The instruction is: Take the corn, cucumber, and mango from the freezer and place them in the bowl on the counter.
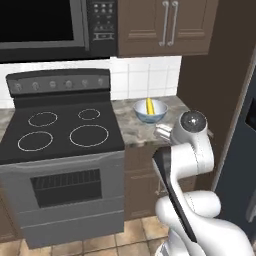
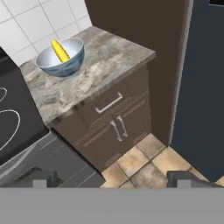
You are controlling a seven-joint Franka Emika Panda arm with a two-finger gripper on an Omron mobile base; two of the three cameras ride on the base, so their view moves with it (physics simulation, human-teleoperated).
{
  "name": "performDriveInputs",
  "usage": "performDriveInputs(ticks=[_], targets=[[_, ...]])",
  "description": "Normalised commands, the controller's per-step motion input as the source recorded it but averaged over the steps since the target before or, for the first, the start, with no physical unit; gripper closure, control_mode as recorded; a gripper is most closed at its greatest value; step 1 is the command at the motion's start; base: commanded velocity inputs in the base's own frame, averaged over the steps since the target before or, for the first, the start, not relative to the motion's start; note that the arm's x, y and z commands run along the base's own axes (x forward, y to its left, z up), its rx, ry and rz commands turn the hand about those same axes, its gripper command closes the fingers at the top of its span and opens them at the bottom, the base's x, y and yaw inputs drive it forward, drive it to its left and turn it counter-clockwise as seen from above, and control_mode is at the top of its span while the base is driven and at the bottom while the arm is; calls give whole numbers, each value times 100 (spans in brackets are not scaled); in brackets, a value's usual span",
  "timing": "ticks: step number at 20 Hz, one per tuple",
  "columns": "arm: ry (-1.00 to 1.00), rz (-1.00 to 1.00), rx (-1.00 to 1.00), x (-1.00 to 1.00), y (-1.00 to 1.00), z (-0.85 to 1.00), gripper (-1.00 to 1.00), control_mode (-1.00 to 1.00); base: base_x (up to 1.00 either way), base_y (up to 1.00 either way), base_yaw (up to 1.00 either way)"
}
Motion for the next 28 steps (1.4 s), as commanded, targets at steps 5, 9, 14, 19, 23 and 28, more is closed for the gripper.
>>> performDriveInputs(ticks=[5,9,14,19,23,28], targets=[[0,0,0,0,0,0,-100,100,-100,-23,-35],[0,0,0,0,0,0,-100,100,-99,-2,-63],[0,0,0,0,0,0,-100,100,-50,-57,-68],[0,0,0,0,0,0,-100,100,-8,-100,-62],[0,0,0,0,0,0,-100,100,-28,-100,-66],[0,0,0,0,0,0,-100,100,-45,-100,-61]])
